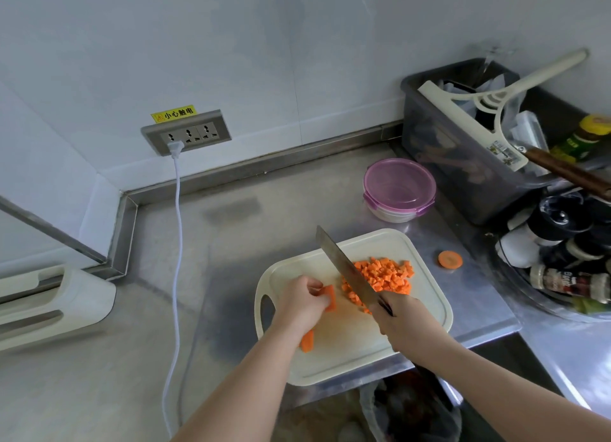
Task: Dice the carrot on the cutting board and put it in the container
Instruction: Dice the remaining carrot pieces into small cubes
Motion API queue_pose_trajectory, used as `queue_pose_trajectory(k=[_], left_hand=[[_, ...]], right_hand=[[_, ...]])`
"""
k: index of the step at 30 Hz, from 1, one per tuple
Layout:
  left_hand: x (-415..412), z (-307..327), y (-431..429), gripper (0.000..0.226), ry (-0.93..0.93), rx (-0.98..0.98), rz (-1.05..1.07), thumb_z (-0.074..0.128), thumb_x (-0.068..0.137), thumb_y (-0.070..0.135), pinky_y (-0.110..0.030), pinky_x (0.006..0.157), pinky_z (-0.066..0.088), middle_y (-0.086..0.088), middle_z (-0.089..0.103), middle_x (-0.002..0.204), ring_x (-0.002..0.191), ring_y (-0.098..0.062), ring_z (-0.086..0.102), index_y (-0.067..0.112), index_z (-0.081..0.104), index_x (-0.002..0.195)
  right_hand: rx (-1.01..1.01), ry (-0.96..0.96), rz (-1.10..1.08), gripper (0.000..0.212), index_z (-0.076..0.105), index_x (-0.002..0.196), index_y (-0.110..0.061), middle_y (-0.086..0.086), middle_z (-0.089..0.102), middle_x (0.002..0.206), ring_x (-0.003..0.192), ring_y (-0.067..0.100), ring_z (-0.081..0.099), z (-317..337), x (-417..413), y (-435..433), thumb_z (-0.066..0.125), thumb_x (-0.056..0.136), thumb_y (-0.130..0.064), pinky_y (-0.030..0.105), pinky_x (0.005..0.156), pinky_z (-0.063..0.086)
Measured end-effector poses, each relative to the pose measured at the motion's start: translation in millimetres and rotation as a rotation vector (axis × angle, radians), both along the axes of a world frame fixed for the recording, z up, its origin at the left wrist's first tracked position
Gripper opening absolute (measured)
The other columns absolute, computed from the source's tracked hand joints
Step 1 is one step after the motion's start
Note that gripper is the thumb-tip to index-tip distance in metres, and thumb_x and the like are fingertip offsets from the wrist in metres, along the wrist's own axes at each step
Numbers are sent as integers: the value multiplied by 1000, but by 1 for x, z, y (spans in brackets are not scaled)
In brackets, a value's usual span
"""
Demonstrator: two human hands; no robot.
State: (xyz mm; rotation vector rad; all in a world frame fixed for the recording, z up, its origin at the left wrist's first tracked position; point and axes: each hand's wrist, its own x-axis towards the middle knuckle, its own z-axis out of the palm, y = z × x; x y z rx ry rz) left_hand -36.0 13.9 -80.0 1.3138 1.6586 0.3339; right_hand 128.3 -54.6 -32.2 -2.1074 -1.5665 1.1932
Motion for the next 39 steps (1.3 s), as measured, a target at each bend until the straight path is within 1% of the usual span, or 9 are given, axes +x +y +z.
queue_pose_trajectory(k=[4, 8, 11, 18, 25, 28, 31, 35, 39], left_hand=[[16, -7, -9, 18, 190, 85, -52, 62, 87, 31, -28, 81, 47, 1, 66, 105, 96, -18, 62, 21, 62, 102], [15, -10, -18, 26, 330, 167, -98, 53, 92, 43, -29, 76, 46, 1, 66, 104, 95, -20, 63, 22, 64, 100], [12, -11, -19, 32, 310, 139, -86, 52, 91, 49, -33, 76, 52, 1, 67, 95, 89, -21, 64, 21, 65, 94], [9, -5, -20, 24, 238, 123, -48, 57, 91, 37, -36, 80, 54, -1, 69, 93, 91, -21, 64, 15, 67, 94], [8, 0, -23, 9, 188, 52, -36, 57, 90, 23, -30, 76, 50, -2, 68, 92, 86, -19, 62, 23, 65, 86], [7, 1, -24, 15, 184, 54, -68, 55, 92, 19, -27, 75, 47, -1, 68, 97, 90, -18, 61, 20, 68, 99], [-4, 4, -17, 31, 294, 193, -91, 51, 93, 15, -26, 84, 47, 2, 64, 120, 107, -18, 60, 20, 61, 123], [-29, 7, 4, 47, 555, 356, -425, 49, 93, 17, -33, 100, 39, 5, 41, 140, 128, -20, 42, 27, 44, 138], [-37, 9, 9, 36, 616, 305, -624, 47, 93, 19, -32, 101, 36, 3, 41, 135, 122, -19, 45, 25, 52, 129]], right_hand=[[-9, -34, 33, 28, 45, 70, -19, 2, 51, 67, 57, 15, 45, -12, -8, -6, 43, 99, -21, 36, 61, 45], [0, -80, 56, 28, 39, 71, -23, -5, 47, 69, 59, 8, 42, -23, -18, -12, 40, 99, -22, 19, 52, 32], [39, -78, 42, 13, 45, 88, -23, -4, 53, 81, 70, 10, 48, -28, -22, -12, 40, 100, -22, 18, 59, 36], [114, -39, -46, 15, 51, 91, -22, -6, 55, 76, 67, 10, 52, -41, -27, -17, 40, 100, -27, 26, 62, 42], [57, -21, -11, 11, 51, 102, -23, -7, 56, 89, 73, 6, 50, -44, -37, -18, 40, 102, -26, 18, 64, 39], [44, -24, 9, 22, 51, 120, -20, -9, 52, 100, 88, 8, 50, -45, -40, -19, 40, 102, -27, 20, 79, 41], [28, -26, 20, 25, 51, 122, -19, -10, 52, 98, 85, 8, 50, -43, -38, -17, 40, 102, -29, 18, 75, 39], [7, -39, 63, 13, 48, 103, -20, -15, 45, 76, 66, -2, 42, -41, -34, -15, 39, 102, -30, 12, 53, 30], [-9, -42, 80, 11, 44, 97, -21, -12, 46, 76, 66, -1, 44, -38, -32, -11, 39, 103, -29, 14, 52, 29]])
